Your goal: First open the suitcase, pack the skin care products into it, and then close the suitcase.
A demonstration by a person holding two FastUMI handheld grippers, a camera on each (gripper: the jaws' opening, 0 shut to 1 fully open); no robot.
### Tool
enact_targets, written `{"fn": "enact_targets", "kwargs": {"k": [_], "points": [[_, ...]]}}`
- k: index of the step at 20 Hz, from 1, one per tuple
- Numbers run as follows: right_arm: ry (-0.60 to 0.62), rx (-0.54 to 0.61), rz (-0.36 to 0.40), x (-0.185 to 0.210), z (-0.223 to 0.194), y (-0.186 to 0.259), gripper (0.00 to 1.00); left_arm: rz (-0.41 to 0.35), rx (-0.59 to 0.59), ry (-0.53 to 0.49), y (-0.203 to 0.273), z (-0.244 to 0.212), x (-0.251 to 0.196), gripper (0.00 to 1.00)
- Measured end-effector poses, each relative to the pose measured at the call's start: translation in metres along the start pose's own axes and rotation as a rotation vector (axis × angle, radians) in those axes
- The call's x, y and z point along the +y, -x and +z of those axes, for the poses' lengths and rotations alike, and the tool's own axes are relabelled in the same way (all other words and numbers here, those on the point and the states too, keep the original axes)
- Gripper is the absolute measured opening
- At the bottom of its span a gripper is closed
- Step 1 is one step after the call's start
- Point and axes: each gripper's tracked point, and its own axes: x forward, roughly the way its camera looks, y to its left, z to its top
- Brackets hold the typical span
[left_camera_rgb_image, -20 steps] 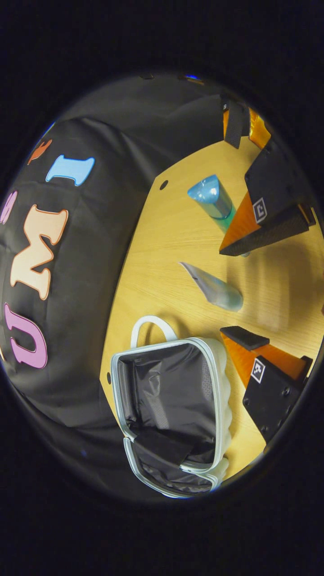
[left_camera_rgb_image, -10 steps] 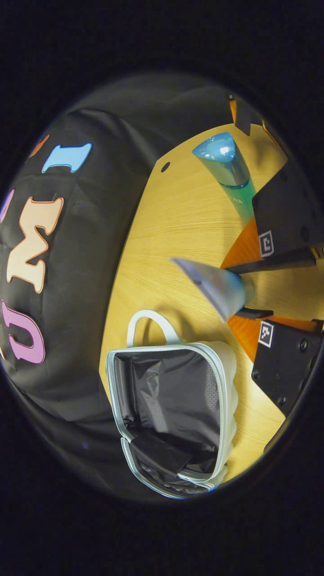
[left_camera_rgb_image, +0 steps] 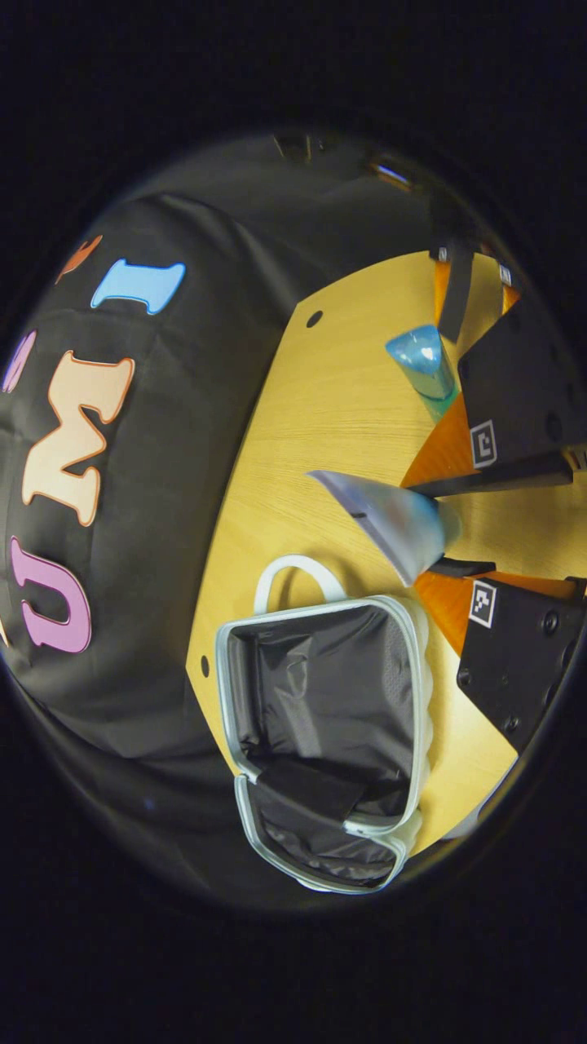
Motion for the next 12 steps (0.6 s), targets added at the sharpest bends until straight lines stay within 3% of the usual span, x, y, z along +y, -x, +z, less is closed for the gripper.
{"fn": "enact_targets", "kwargs": {"k": [8,12], "points": [[-0.021,-0.015,-0.035,-0.015,-0.006,-0.056,0.96,-0.028,0.054,0.025,0.044,0.029,0.028,0.38],[-0.044,-0.031,-0.042,-0.014,-0.009,-0.068,0.91,-0.036,0.086,0.072,0.052,0.039,0.059,0.36]]}}
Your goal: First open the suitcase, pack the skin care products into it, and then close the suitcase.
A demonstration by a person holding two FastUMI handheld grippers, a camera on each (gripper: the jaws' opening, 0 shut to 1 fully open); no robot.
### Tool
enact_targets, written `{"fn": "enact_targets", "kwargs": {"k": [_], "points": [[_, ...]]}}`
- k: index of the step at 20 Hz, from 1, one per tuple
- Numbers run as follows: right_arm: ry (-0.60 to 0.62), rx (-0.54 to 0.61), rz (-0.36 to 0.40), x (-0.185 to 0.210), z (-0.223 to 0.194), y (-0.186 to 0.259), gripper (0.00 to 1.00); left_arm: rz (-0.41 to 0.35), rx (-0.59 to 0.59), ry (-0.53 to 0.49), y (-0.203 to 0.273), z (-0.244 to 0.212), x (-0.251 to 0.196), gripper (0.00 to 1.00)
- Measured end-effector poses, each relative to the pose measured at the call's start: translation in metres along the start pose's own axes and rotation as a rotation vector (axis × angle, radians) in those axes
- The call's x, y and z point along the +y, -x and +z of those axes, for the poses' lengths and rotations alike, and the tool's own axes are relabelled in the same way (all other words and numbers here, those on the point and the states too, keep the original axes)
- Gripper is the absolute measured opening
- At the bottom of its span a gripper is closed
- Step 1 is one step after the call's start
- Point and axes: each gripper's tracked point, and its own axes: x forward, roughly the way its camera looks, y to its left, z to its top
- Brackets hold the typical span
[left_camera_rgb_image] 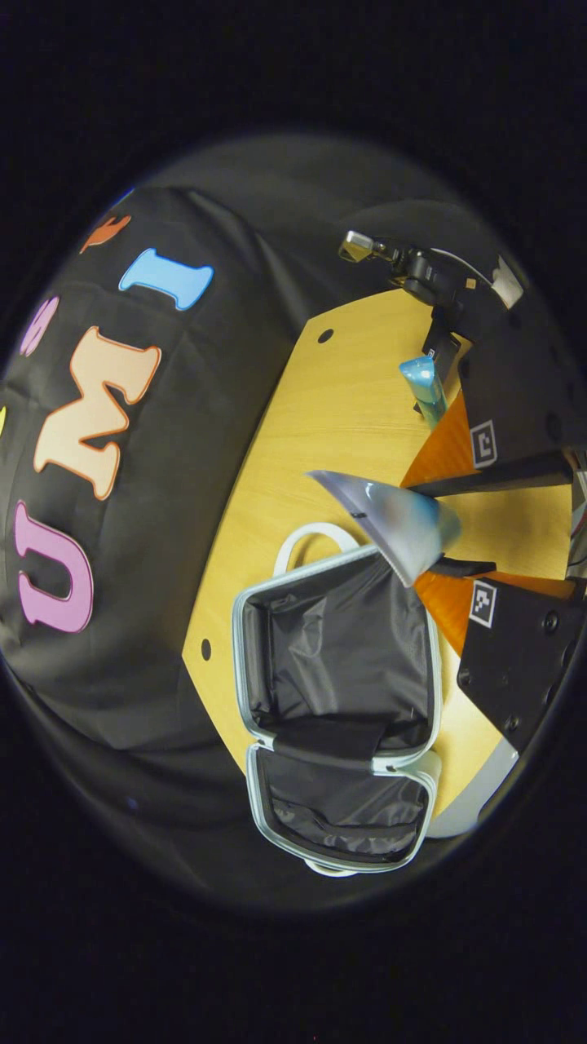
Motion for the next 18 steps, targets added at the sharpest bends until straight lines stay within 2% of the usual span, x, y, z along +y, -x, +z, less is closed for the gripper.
{"fn": "enact_targets", "kwargs": {"k": [3,4,5,6,8,11,12,14,15,16,18], "points": [[0.017,-0.016,-0.03,0.006,0.001,-0.007,0.78,-0.008,0.033,0.007,0.004,0.013,0.028,0.38],[0.031,-0.023,-0.056,0.005,0.002,-0.01,0.65,-0.015,0.045,0.006,0.003,0.017,0.037,0.35],[0.051,-0.027,-0.068,0.005,0.001,-0.008,0.63,-0.019,0.064,0.003,0.003,0.02,0.048,0.38],[0.066,-0.03,-0.089,0.005,0.002,-0.009,0.55,-0.023,0.084,0.0,0.0,0.023,0.058,0.35],[0.063,-0.016,-0.12,0.003,0.002,-0.008,0.48,-0.027,0.156,0.003,-0.009,0.018,0.078,0.35],[0.086,0.042,-0.151,0.006,-0.003,-0.007,0.43,-0.018,0.289,0.026,-0.022,0.005,0.104,0.34],[0.095,0.056,-0.165,0.005,-0.002,-0.007,0.38,-0.012,0.334,0.031,-0.026,-0.001,0.111,0.36],[0.083,0.072,-0.184,0.006,-0.001,-0.007,0.4,-0.012,0.401,0.04,-0.035,-0.009,0.122,0.39],[0.062,0.081,-0.194,0.004,-0.002,-0.008,0.4,-0.016,0.429,0.048,-0.039,-0.013,0.125,0.36],[0.043,0.088,-0.201,0.004,-0.001,-0.005,0.37,-0.02,0.455,0.054,-0.043,-0.017,0.129,0.36],[0.023,0.107,-0.225,0.0,-0.003,-0.004,0.37,-0.015,0.49,0.056,-0.05,-0.023,0.137,0.36]]}}
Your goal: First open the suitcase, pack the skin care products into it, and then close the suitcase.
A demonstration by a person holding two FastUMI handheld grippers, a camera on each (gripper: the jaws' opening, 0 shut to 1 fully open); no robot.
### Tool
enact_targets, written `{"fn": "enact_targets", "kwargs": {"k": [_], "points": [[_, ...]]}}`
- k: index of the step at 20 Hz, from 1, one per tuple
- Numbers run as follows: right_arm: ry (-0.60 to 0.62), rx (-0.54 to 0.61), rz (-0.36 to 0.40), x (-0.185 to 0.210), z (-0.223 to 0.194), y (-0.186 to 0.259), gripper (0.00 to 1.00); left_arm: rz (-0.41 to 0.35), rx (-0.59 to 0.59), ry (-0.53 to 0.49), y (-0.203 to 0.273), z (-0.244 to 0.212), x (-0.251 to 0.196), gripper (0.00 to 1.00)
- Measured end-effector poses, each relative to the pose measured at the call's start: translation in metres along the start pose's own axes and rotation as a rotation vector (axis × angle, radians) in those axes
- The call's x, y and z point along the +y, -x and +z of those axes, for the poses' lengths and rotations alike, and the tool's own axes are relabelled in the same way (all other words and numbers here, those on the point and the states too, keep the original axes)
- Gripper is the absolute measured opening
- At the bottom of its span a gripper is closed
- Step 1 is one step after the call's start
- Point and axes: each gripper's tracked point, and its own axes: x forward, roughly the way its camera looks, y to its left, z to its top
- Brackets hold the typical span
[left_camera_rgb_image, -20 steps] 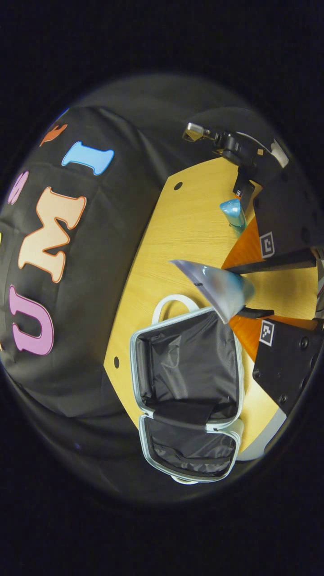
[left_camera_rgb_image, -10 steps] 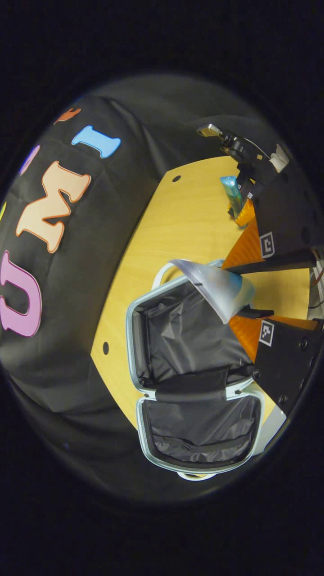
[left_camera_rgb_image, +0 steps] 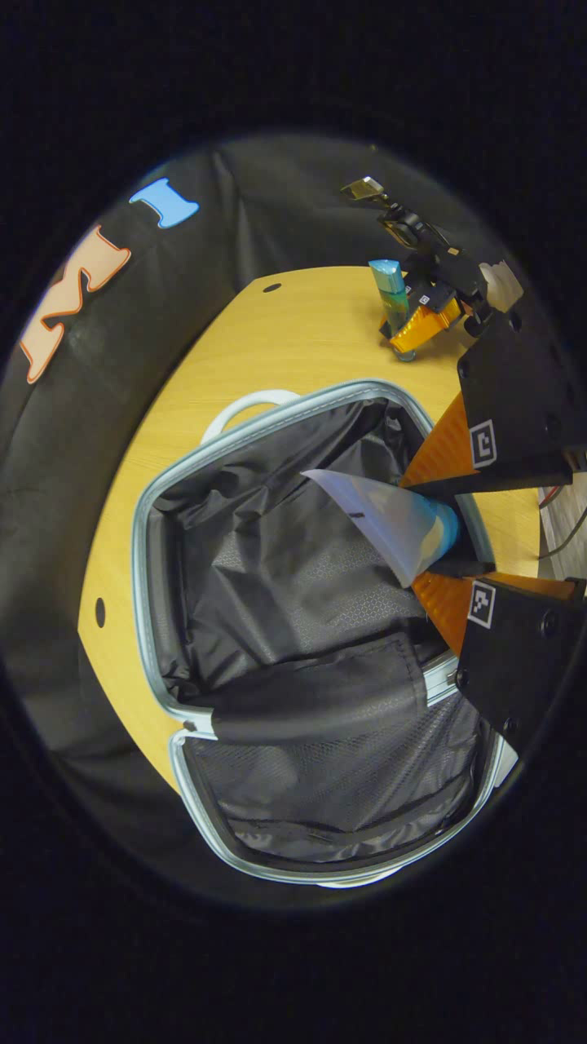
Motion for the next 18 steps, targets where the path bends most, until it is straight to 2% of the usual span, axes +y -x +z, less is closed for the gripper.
{"fn": "enact_targets", "kwargs": {"k": [3,6,7,8,12,16,18], "points": [[-0.037,0.028,-0.002,0.002,0.002,0.008,0.34,0.019,0.037,0.004,-0.012,-0.001,0.013,0.36],[-0.071,0.036,0.008,0.009,0.012,0.025,0.37,0.006,0.054,0.001,-0.013,-0.002,0.012,0.35],[-0.065,0.03,0.007,0.012,0.02,0.03,0.34,0.001,0.044,-0.007,-0.013,0.0,0.012,0.38],[-0.056,0.029,0.008,0.016,0.027,0.036,0.37,-0.004,0.028,-0.015,-0.009,0.003,0.013,0.37],[-0.025,0.011,0.041,0.046,0.068,0.052,0.37,-0.068,-0.03,-0.016,0.015,0.007,0.01,0.96],[0.057,0.009,0.095,0.088,0.102,0.045,0.37,-0.111,-0.104,-0.01,0.054,0.003,0.024,0.96],[0.074,0.034,0.122,0.11,0.106,0.033,0.37,-0.131,-0.144,-0.005,0.078,-0.005,0.037,0.96]]}}
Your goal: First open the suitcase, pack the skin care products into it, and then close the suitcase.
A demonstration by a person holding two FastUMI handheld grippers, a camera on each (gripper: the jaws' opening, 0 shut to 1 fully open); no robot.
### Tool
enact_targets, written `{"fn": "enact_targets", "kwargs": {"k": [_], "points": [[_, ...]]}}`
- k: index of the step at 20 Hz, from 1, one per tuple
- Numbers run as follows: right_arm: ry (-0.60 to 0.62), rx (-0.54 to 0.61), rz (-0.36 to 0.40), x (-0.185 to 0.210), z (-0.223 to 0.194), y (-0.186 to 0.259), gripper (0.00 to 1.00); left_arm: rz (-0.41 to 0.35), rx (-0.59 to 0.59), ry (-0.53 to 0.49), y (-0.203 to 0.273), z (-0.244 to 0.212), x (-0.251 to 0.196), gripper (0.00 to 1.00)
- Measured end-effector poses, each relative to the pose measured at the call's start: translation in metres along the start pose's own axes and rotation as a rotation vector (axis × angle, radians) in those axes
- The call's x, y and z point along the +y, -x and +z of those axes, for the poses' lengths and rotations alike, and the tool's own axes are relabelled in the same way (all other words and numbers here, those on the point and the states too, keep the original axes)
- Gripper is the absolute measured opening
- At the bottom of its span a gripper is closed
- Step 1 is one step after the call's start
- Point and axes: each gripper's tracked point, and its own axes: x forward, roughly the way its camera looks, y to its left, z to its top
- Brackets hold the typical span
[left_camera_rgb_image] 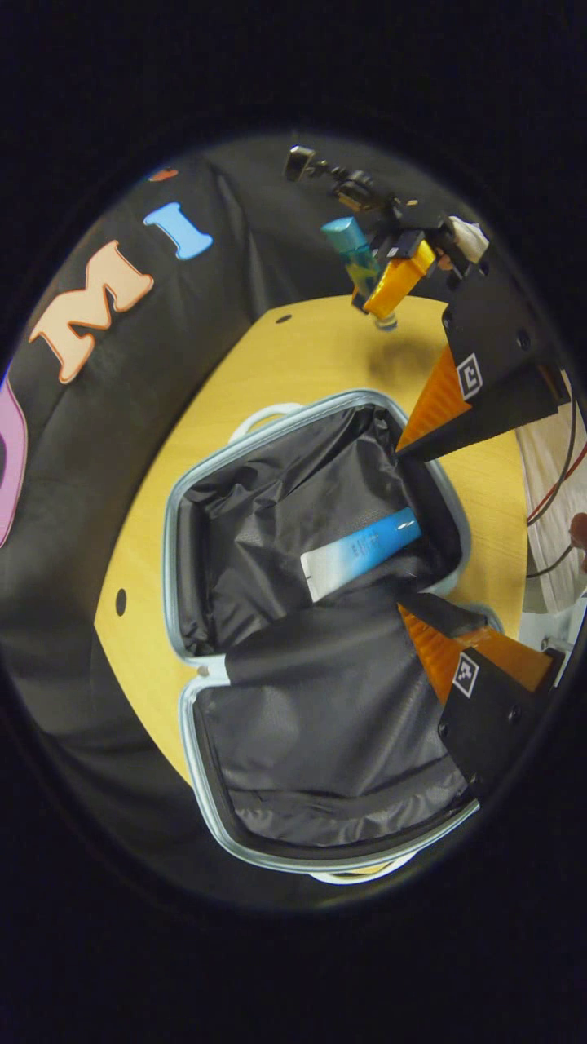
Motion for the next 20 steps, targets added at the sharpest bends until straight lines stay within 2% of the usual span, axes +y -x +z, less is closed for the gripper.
{"fn": "enact_targets", "kwargs": {"k": [2,3,8,14,15,16,18,19,20], "points": [[0.0,0.03,0.02,0.018,0.0,-0.016,0.37,0.02,-0.034,0.02,0.03,-0.009,0.02,0.96],[0.0,0.039,0.035,0.029,0.0,-0.025,0.34,0.035,-0.057,0.039,0.041,-0.012,0.034,0.95],[0.02,0.091,0.067,0.066,0.005,-0.067,0.37,0.113,-0.145,0.184,0.112,-0.032,0.104,0.95],[0.031,0.177,0.065,0.091,-0.006,-0.111,0.37,0.227,-0.224,0.352,0.191,-0.051,0.197,0.95],[0.029,0.194,0.062,0.092,-0.008,-0.115,0.33,0.256,-0.234,0.373,0.199,-0.052,0.214,0.95],[0.022,0.209,0.061,0.091,-0.009,-0.117,0.37,0.275,-0.241,0.39,0.205,-0.051,0.23,0.95],[0.015,0.232,0.065,0.089,-0.011,-0.118,0.37,0.296,-0.254,0.426,0.212,-0.045,0.254,0.95],[0.02,0.244,0.061,0.087,-0.013,-0.119,0.33,0.318,-0.256,0.442,0.21,-0.042,0.262,0.95],[0.023,0.263,0.053,0.088,-0.019,-0.122,0.37,0.34,-0.258,0.449,0.208,-0.04,0.271,0.95]]}}
